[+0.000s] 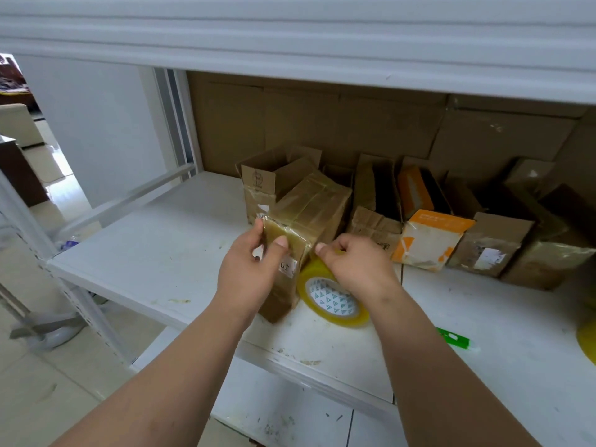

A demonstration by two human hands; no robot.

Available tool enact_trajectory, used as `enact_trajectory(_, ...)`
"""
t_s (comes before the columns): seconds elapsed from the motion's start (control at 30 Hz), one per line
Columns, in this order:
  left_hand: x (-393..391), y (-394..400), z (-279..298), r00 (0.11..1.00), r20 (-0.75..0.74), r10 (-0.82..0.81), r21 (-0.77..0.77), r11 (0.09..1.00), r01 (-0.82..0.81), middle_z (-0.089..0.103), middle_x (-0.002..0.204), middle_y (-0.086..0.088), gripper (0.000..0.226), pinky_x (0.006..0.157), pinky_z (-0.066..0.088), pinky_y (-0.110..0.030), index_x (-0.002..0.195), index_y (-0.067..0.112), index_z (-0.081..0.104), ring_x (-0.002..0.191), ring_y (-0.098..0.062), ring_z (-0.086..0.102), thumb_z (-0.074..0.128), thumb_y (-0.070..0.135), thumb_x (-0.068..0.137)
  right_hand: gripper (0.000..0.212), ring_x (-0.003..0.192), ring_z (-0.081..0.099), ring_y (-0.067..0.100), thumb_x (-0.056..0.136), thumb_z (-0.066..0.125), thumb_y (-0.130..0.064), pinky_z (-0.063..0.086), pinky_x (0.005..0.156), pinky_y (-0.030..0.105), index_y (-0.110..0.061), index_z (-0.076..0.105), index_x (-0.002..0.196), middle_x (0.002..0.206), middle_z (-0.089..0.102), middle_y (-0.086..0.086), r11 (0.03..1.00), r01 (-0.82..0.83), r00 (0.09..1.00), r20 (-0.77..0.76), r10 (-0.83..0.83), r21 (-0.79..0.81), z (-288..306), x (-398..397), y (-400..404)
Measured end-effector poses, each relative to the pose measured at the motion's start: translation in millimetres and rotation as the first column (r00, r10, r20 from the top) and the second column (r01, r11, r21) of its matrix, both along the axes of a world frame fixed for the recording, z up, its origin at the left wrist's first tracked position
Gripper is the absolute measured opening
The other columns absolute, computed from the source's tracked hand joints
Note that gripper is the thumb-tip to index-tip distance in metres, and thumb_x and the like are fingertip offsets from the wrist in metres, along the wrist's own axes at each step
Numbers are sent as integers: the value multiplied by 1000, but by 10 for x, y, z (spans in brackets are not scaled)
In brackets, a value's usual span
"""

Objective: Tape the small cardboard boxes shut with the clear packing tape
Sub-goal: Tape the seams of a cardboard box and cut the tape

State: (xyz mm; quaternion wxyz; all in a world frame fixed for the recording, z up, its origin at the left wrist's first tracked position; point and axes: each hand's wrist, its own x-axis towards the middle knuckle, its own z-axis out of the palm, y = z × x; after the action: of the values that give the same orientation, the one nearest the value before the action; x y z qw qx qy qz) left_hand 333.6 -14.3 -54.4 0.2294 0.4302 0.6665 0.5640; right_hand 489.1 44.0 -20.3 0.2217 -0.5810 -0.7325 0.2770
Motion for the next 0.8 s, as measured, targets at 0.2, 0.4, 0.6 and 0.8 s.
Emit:
enact_trajectory(0.2, -36, 12, -33, 983, -165, -84, -111, 992, 66, 14, 163, 3, 134, 120, 25, -45, 158, 23, -4, 149, -18, 16, 71, 75, 60, 39, 101, 61, 13, 98, 54, -39, 52, 79, 26, -25, 59, 134, 128, 63, 0, 990, -126, 992, -14, 127, 56, 78, -138, -140)
enact_trajectory(0.4, -313, 66, 19, 989, -146, 34, -50, 998, -42, 42, 150, -1, 125, 111, 41, -44, 155, 20, 27, 136, -17, 42, 78, 74, 54, 50, 96, 66, 8, 89, 62, -9, 55, 86, 28, -25, 57, 136, 120, 68, -3, 936, -325, 902, -342, 264, -136, 53, -111, -188)
enact_trajectory(0.6, -428, 14, 64, 992, -123, 18, 0, 1000, -19, 55, 139, 7, 119, 106, 46, -41, 154, 19, 31, 128, -11, 51, 87, 59, 57, 55, 99, 71, 23, 76, 76, -21, 56, 88, 38, -17, 55, 127, 109, 72, 9, 838, -446, 728, -672, 135, -315, -206, -32, -232)
enact_trajectory(0.8, -604, 33, 151, 997, -55, -49, 10, 999, 49, 67, 97, 22, 55, 92, 54, -35, 107, 43, 62, 97, 0, 63, 89, 50, 60, 46, 97, 65, 28, 72, 69, -20, 48, 96, 46, -7, 62, 116, 104, 70, 16, 764, -573, 606, -782, 149, -298, -312, -112, -272)
